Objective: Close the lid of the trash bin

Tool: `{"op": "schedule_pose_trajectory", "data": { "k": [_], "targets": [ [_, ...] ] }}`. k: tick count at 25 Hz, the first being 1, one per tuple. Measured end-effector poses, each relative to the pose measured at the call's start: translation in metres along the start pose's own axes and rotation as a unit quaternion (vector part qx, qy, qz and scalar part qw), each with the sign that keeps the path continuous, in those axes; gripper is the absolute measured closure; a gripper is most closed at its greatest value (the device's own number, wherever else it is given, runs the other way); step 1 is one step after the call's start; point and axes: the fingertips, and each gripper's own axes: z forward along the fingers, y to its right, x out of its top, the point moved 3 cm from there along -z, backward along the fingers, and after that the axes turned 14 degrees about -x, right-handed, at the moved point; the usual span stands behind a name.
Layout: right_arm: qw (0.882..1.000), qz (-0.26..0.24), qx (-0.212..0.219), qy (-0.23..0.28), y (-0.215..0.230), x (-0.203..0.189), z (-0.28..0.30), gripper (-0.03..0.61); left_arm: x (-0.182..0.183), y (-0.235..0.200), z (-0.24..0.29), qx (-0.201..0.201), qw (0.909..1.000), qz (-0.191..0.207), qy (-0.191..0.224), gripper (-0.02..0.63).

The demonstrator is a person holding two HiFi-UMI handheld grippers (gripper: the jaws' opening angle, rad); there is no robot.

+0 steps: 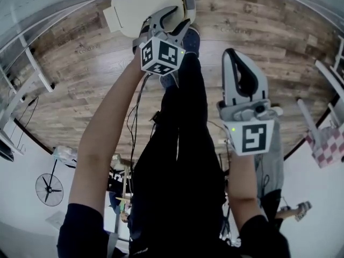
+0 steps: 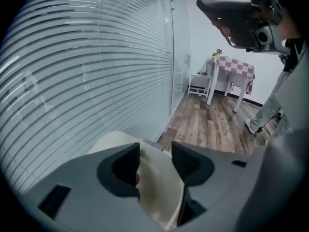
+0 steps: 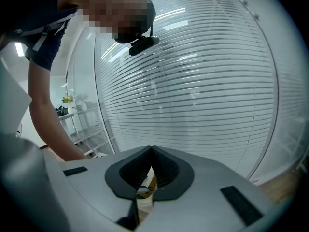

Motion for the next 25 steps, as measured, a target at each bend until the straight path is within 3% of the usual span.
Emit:
{"op": "schedule_pose_trajectory", "data": {
  "k": [7, 15, 20, 25],
  "targets": [
    [1.0, 0.002, -0.004, -0.005, 0.009, -0.003, 0.002, 0.575, -0.011, -0.002, 0.021, -0.028, 0.9992, 0.011, -0.027, 0.419],
    [1.0, 0.001, 0.001, -0.008, 0.011, -0.002, 0.007, 0.575, -0.024, -0.006, 0.041, -0.035, 0.9971, -0.01, -0.066, 0.436],
    [1.0, 0.001, 0.004, -0.01, 0.009, 0.0, 0.004, 0.575, -0.025, -0.012, 0.045, -0.031, 0.9954, -0.037, -0.082, 0.491],
    [1.0, -0.001, 0.008, -0.011, 0.007, -0.001, 0.004, 0.575, -0.029, -0.013, 0.05, -0.031, 0.9938, -0.024, -0.104, 0.492]
  ]
}}
